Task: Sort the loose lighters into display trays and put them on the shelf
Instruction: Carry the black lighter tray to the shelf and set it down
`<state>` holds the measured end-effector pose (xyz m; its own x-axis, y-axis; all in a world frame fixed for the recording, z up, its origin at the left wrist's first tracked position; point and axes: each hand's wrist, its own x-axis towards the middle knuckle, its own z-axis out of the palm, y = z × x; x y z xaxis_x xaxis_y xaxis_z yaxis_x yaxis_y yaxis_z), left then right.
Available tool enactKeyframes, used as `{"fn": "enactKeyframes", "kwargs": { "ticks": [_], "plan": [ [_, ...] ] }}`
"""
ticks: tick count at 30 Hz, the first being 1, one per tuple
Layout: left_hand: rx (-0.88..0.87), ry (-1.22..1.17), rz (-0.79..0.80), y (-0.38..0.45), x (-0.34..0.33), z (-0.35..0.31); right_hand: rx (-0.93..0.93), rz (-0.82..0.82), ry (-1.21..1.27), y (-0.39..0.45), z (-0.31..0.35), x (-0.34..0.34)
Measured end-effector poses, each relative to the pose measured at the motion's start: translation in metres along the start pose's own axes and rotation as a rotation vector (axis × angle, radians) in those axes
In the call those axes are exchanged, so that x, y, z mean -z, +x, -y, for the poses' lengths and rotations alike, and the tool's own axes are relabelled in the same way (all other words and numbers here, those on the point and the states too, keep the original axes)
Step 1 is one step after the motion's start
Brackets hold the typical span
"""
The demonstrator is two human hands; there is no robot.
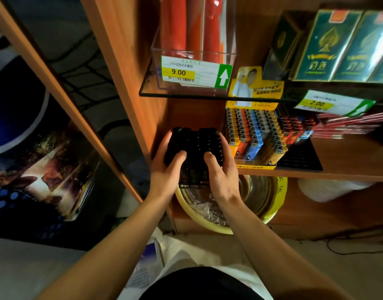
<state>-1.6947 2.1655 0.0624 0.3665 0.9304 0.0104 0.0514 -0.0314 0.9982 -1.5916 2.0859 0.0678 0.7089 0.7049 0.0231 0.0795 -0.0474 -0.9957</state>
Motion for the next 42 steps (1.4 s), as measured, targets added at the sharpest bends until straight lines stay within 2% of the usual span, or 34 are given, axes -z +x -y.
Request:
{"fn": "enactKeyframes", "kwargs": {
  "ticks": [10,22,27,42],
  "plan": [
    [0.037,0.012,-0.069,0.015,-0.01,0.008,0.004,-0.019,-0.076,0.014,-0.004,-0.007],
    [-0.02,0.02,-0.143,0.029,-0.021,0.008,-0.018,-0.043,-0.186,0.03,-0.005,-0.013],
    [-0.035,0.056,-0.123,0.032,-0.019,0.015,0.031,-0.079,-0.262,0.019,-0.003,-0.012],
    [0.03,0.165,-0.07,0.024,-0.014,0.008,0.105,0.005,-0.434,0.005,-0.003,0.003]
  ]
}}
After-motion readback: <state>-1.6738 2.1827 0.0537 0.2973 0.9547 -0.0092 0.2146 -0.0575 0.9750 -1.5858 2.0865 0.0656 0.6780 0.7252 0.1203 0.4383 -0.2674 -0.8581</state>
